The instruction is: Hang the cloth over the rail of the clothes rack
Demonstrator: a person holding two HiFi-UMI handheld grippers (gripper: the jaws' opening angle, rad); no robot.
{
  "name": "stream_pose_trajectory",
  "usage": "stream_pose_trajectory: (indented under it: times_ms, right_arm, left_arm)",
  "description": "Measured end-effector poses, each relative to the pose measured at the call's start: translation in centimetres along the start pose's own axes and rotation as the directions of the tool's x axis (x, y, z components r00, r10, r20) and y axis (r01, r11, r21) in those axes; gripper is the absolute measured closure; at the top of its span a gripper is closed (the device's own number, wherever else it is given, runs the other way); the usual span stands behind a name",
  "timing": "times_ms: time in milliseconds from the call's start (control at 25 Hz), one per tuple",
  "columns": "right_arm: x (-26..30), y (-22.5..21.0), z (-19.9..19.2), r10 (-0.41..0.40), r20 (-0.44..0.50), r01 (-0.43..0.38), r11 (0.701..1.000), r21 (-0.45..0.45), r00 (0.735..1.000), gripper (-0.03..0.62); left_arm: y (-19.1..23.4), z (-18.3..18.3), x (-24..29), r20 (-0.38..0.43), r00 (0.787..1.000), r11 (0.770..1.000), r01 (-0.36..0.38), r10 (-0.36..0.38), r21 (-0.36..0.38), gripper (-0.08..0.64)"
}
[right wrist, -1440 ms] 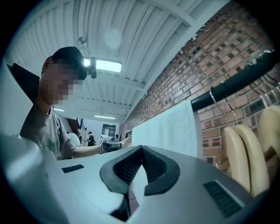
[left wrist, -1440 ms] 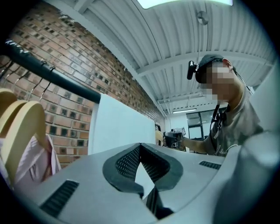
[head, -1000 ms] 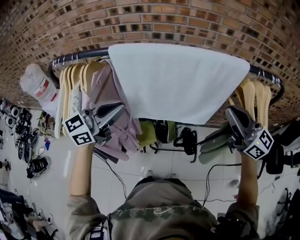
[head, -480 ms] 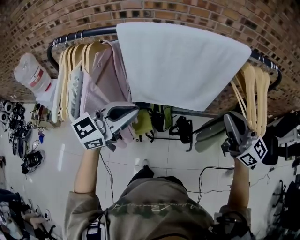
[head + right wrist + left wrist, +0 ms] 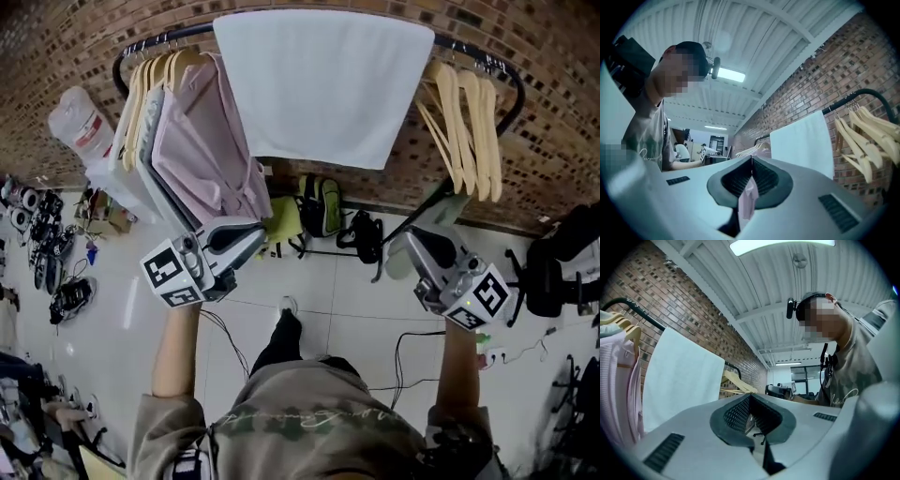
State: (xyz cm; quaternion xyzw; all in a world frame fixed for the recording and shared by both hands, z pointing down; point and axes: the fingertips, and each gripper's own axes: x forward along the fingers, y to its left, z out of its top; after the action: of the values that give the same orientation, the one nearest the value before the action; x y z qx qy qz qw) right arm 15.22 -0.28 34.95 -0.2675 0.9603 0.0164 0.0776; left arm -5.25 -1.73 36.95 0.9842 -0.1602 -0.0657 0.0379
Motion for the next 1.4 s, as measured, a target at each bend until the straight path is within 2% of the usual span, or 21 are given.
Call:
stream_pose_trajectory:
  times_ms: [80, 240, 400, 560, 680, 1040, 1400]
  right_arm:
    - [-1.2, 1.8, -0.3, 0.023, 0.0, -0.023, 0.999, 0.026, 1.0, 0.583]
    - [-2.3, 5.0, -0.3, 0.058, 0.014, -0.059, 0.998, 0.03, 0.998, 0.583]
    - [-1.9, 8.0, -0.3, 0.086, 0.019, -0.086, 0.996, 0.01, 0.996, 0.583]
    - [-1.0, 9.5, -0.4, 0.108, 0.034, -0.11, 0.993, 0.037, 0.994, 0.583]
    - [0.5, 10.0, -0.3, 0.118, 0.033, -0.12, 0.992, 0.044, 0.992, 0.583]
    - [4.5, 11.6, -0.6, 0.162, 0.017, -0.163, 0.986, 0.025, 0.987, 0.583]
    - [5.2, 12.1, -0.7, 0.157, 0.011, -0.157, 0.987, 0.022, 0.987, 0.583]
  left_arm:
    - [-2.6, -0.1, 0.1, 0.001, 1.0, 1.0, 0.002, -0.002, 0.006, 0.555]
    - [-7.0, -0.7, -0.1, -0.034, 0.999, 0.996, 0.039, -0.037, 0.078, 0.555]
    - [-8.7, -1.0, -1.1, -0.028, 0.998, 0.995, 0.065, -0.063, 0.075, 0.555]
    - [-9.4, -0.7, -1.3, -0.002, 0.996, 0.994, 0.091, -0.091, 0.062, 0.555]
    - [-9.6, -0.3, -1.7, -0.016, 0.994, 0.99, 0.114, -0.113, 0.085, 0.555]
    - [-8.1, 0.2, -4.0, -0.017, 0.994, 0.99, 0.106, -0.105, 0.089, 0.555]
    - [-8.0, 0.0, -3.6, -0.018, 0.991, 0.987, 0.132, -0.131, 0.088, 0.555]
